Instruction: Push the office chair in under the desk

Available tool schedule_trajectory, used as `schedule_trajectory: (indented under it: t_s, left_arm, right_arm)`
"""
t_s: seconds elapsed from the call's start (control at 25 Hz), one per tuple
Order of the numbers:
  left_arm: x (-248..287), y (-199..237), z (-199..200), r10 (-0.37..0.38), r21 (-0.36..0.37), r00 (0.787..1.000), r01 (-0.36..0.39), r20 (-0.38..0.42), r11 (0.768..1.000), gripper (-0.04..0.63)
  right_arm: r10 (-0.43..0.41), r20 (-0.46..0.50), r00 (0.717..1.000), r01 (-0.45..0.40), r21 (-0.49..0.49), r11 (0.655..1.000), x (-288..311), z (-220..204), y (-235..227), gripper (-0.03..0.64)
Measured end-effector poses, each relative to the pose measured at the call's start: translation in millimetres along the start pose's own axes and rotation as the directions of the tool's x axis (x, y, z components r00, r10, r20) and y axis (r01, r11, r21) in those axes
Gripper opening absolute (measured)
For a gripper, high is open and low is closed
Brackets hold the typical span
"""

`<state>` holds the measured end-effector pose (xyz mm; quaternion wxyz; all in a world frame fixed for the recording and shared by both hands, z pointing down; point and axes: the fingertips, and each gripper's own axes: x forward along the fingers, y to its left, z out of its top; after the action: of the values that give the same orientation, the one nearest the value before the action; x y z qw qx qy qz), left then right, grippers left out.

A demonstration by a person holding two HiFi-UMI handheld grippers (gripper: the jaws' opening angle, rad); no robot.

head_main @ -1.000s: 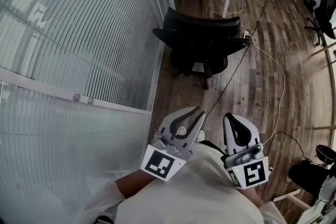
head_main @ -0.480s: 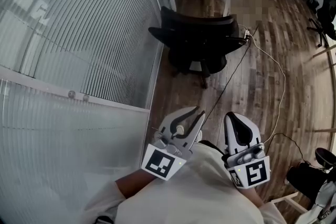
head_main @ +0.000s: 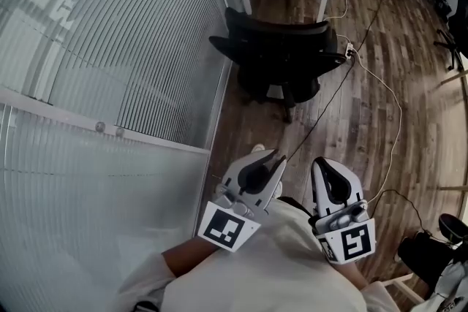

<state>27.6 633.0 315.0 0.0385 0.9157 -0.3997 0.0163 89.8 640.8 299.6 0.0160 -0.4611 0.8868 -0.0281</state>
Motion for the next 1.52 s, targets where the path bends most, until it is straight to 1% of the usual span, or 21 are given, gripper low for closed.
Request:
schedule_trajectory:
  t_s: [0.2, 0.36, 0.48, 0.64, 0.92, 1.08, 1.16, 1.2, 1.24, 1.36, 1.4, 1.44, 1.52]
  left_arm:
    - [7.5, 12.3, -2.7, 0.004, 0.025, 1.0, -0.003, -0.007, 1.0, 0.074]
    - [18.0, 28.8, 0.0, 0.01, 0.018, 1.0, -0.01, 0.004, 1.0, 0.074]
    - [28.9, 40.8, -6.7, -0.017, 0.077, 1.0, 0.018, -0.02, 0.997, 0.075]
    - [43.9, 58.5, -10.0, -0.047, 0.169, 0.997, 0.058, -0.068, 0.984, 0.075]
    - [71.6, 99.1, -10.7, -0.03, 0.22, 0.996, 0.047, -0.083, 0.974, 0.075]
    - [86.9, 129.2, -16.6, -0.002, 0.258, 0.996, 0.025, -0.088, 0.966, 0.075]
    - [94.8, 146.4, -20.3, 0.019, 0.29, 0.994, 0.012, -0.104, 0.957, 0.089]
    - [98.6, 154.9, -23.4, 0.03, 0.305, 0.993, 0.007, -0.116, 0.952, 0.118]
    - [102.3, 163.5, -27.3, 0.041, 0.318, 0.991, 0.003, -0.129, 0.948, 0.14]
    - [113.1, 189.9, -44.8, 0.067, 0.344, 0.982, -0.003, -0.175, 0.939, 0.16]
    - [116.7, 199.0, -50.8, 0.075, 0.366, 0.978, 0.001, -0.193, 0.931, 0.163]
    - [120.0, 207.8, -57.0, 0.085, 0.4, 0.974, 0.006, -0.211, 0.917, 0.164]
    - [125.6, 224.9, -71.1, 0.114, 0.485, 0.961, 0.024, -0.251, 0.874, 0.164]
  right_arm:
    - [0.001, 0.003, 1.0, -0.001, -0.005, 1.0, 11.5, 0.6, -4.2, 0.032]
    - [0.003, -0.009, 1.0, -0.003, -0.029, 1.0, 27.3, -1.2, -10.5, 0.032]
    - [-0.002, -0.002, 1.0, 0.001, -0.014, 1.0, 42.6, -4.3, -19.4, 0.032]
    - [0.009, -0.005, 1.0, -0.009, -0.04, 0.999, 63.0, -4.6, -30.9, 0.032]
    - [-0.025, -0.03, 0.999, 0.023, -0.079, 0.997, 100.8, -5.2, -56.5, 0.034]
    - [-0.046, -0.053, 0.998, 0.037, -0.153, 0.987, 117.6, -13.9, -77.7, 0.036]
    - [-0.071, -0.07, 0.995, 0.057, -0.184, 0.981, 126.8, -16.5, -89.0, 0.041]
    - [-0.089, -0.082, 0.993, 0.071, -0.195, 0.978, 131.5, -18.6, -94.5, 0.047]
    - [-0.104, -0.095, 0.99, 0.082, -0.211, 0.974, 136.1, -21.8, -99.9, 0.06]
    - [-0.13, -0.147, 0.98, 0.085, -0.28, 0.956, 151.1, -37.8, -115.6, 0.102]
    - [-0.136, -0.164, 0.977, 0.081, -0.3, 0.95, 156.3, -43.5, -120.5, 0.114]
    - [-0.14, -0.18, 0.974, 0.076, -0.323, 0.943, 161.1, -48.5, -125.0, 0.124]
    - [-0.151, -0.218, 0.964, 0.062, -0.368, 0.928, 168.1, -58.6, -133.8, 0.134]
